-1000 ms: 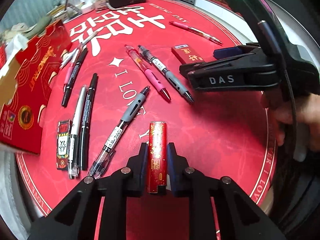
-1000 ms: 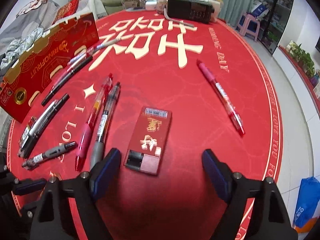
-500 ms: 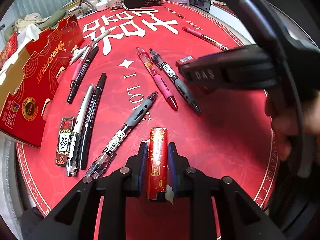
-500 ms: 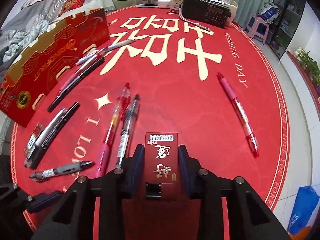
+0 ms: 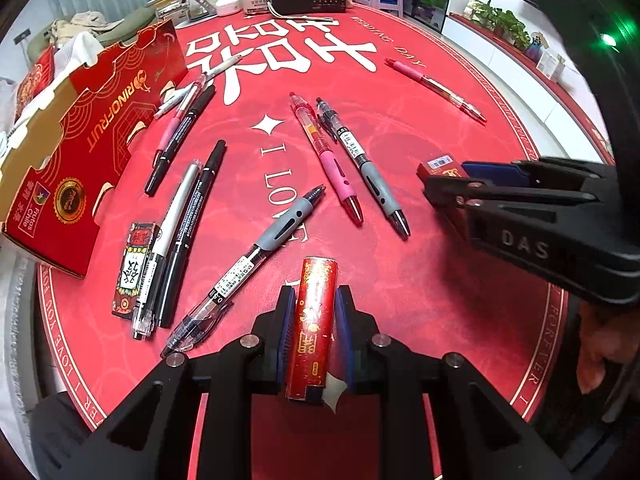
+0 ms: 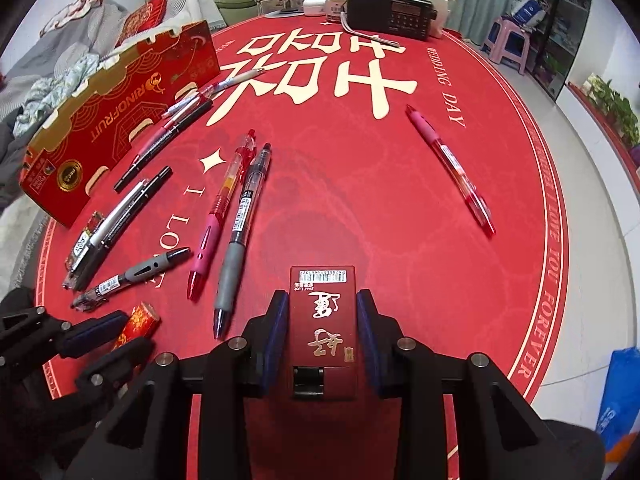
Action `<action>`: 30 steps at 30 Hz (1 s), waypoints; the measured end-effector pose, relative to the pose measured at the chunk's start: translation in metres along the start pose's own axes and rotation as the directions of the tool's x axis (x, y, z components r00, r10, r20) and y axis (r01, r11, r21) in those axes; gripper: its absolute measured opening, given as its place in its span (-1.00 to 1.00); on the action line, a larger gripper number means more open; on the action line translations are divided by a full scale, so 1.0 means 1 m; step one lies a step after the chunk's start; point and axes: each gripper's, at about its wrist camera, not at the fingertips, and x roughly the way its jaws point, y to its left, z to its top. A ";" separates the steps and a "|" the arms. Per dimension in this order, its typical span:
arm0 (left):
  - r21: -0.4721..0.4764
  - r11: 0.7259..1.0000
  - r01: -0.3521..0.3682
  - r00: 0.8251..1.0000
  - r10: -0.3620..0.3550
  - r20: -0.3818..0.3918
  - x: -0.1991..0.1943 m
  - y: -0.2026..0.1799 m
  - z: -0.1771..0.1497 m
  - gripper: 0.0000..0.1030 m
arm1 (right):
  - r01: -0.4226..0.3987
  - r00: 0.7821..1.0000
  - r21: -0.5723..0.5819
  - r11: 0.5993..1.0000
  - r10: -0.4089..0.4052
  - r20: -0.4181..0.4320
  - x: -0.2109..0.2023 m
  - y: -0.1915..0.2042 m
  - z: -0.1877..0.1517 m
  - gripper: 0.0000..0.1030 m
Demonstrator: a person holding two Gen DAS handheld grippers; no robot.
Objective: Organize rigid objects
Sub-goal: 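Carry the tube and the red box with both tools toward the open cardboard box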
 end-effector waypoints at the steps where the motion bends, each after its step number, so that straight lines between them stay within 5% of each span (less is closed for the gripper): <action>1: 0.001 1.000 0.001 1.000 -0.001 -0.001 0.000 0.000 0.000 -0.61 | -0.005 1.000 0.009 1.000 0.005 0.002 -0.001 -0.001 -0.001 -0.31; 13: -0.050 0.996 -0.077 0.997 0.076 -0.024 -0.004 0.010 0.000 -0.62 | -0.021 0.999 0.008 1.000 0.021 0.035 -0.013 0.002 -0.007 -0.31; 30: -0.179 0.980 -0.082 0.996 0.088 0.022 -0.029 0.043 0.010 -0.62 | -0.080 0.991 -0.022 0.997 0.082 0.104 -0.043 0.023 0.012 -0.31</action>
